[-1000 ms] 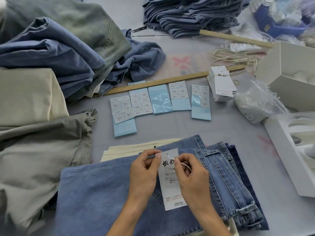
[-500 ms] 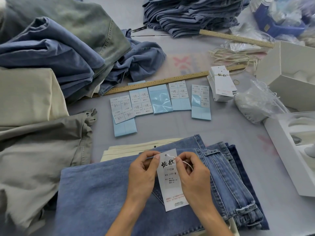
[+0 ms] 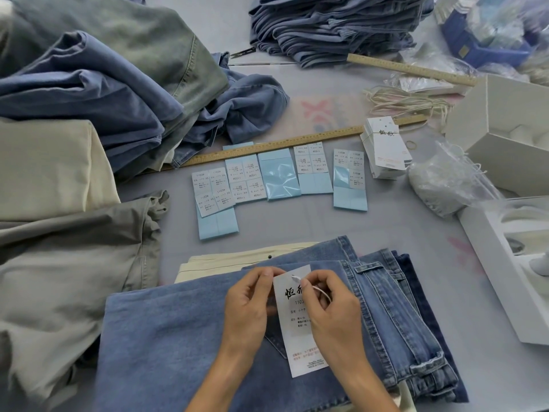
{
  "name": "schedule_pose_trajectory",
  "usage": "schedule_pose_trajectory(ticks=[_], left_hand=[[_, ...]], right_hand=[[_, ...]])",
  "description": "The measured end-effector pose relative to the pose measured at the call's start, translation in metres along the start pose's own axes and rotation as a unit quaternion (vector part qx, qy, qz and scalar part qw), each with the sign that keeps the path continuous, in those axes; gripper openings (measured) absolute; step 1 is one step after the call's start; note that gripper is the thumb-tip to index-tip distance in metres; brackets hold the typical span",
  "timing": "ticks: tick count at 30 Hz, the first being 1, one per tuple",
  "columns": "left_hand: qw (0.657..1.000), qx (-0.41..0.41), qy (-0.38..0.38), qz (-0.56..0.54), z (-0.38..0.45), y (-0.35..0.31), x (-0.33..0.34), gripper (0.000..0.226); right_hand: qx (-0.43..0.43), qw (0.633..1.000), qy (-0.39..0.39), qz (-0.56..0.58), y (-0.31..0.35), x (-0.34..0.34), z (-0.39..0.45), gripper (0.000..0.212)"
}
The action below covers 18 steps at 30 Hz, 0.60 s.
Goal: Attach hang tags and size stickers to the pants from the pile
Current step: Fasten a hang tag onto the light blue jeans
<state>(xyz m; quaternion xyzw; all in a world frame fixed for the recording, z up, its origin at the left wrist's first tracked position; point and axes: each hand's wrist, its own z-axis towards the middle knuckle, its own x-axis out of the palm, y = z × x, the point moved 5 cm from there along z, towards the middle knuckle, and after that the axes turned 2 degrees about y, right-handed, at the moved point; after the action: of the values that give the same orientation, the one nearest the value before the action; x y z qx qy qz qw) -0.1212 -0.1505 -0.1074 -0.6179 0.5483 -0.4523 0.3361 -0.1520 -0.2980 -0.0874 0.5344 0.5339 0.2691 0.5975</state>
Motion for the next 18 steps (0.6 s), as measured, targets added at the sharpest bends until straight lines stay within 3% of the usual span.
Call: schedule_pose_trajectory(ticks=[5,11,18], left_hand=[[0.995,-0.056,0.023,-0.083,0.004,0.007,-0.002,0.019],[0.991,-0.081,0.076,-0.070,0.005,0.006,0.005,0.032],[0.992,-0.056,0.110,-0.024,0.004,0.003,0.009,0.024]], right_hand=[[-0.006,1.000,0.010,0.019,0.003,0.003,-0.002,0.015],[0.014,0.998,0.045,0.043,-0.001,0.006,-0.007,0.011],[0.006,0.997,0.043,0.069,0.007,0.001,-0.011,0.012]])
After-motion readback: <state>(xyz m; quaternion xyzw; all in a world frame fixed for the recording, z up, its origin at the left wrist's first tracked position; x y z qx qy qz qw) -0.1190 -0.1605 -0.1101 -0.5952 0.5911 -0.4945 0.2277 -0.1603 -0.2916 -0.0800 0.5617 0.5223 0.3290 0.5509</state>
